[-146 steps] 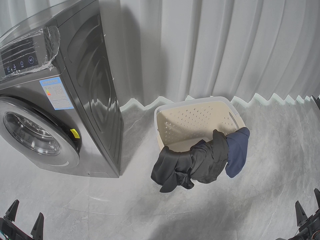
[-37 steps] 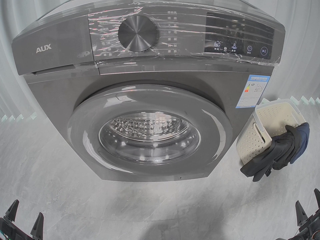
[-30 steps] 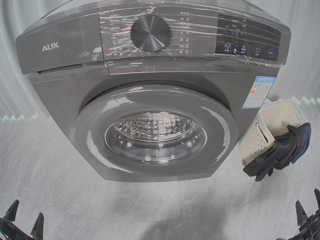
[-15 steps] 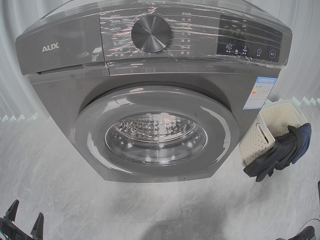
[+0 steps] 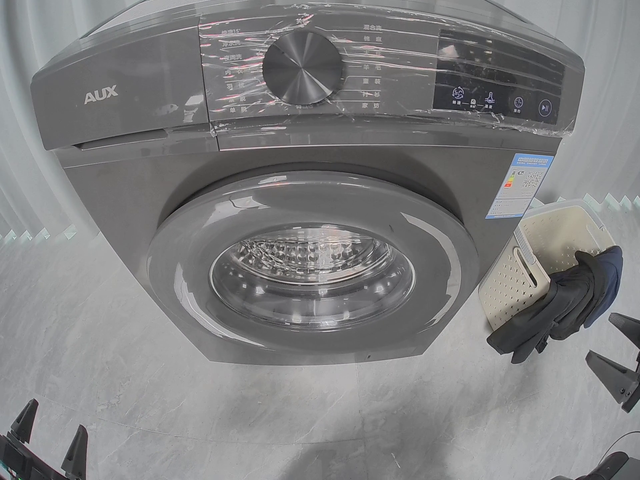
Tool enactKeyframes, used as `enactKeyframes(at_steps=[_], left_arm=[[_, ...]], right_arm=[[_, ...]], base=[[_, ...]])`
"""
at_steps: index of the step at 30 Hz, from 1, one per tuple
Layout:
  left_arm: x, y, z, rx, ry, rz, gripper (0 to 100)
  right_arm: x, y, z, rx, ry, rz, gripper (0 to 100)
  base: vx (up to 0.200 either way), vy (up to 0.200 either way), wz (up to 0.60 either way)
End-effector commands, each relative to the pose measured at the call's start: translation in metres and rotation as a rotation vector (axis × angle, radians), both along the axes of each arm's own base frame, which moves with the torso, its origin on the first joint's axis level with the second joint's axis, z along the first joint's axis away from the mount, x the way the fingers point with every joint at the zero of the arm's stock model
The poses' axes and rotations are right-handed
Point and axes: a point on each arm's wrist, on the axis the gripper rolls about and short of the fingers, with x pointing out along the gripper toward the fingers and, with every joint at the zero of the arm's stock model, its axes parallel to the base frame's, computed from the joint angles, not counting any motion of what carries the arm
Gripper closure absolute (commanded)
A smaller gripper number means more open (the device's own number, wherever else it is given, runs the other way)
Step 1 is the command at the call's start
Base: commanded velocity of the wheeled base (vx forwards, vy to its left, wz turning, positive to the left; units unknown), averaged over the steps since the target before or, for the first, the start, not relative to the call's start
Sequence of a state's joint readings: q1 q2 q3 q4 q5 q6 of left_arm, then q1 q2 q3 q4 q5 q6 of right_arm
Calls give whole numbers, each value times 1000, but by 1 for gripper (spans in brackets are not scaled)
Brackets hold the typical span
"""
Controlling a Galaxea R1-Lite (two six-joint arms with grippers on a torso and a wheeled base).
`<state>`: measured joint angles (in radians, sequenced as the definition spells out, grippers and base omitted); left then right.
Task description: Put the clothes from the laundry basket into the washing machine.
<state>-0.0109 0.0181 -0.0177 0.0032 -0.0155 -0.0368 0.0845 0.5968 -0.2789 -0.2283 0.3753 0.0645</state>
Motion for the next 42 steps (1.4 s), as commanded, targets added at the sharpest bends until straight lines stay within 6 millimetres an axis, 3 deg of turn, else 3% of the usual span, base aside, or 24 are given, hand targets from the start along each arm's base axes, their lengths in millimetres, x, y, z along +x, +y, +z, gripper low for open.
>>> enactKeyframes(at_steps=[1, 12, 24, 42], left_arm=[[0, 0, -4, 2, -2, 0, 0], [0, 0, -4, 1, -4, 0, 0], [0, 0, -4, 2, -2, 0, 0], [0, 0, -4, 0, -2, -1, 0]], right_arm=[[37, 14, -1, -33, 109, 152, 0], [90, 39, 3, -98, 126, 202, 0], [132, 61, 11, -121, 161, 218, 0], [178, 85, -4, -130, 182, 224, 0]], base=[[0, 0, 0], [0, 0, 0], [0, 0, 0], [0, 0, 0]])
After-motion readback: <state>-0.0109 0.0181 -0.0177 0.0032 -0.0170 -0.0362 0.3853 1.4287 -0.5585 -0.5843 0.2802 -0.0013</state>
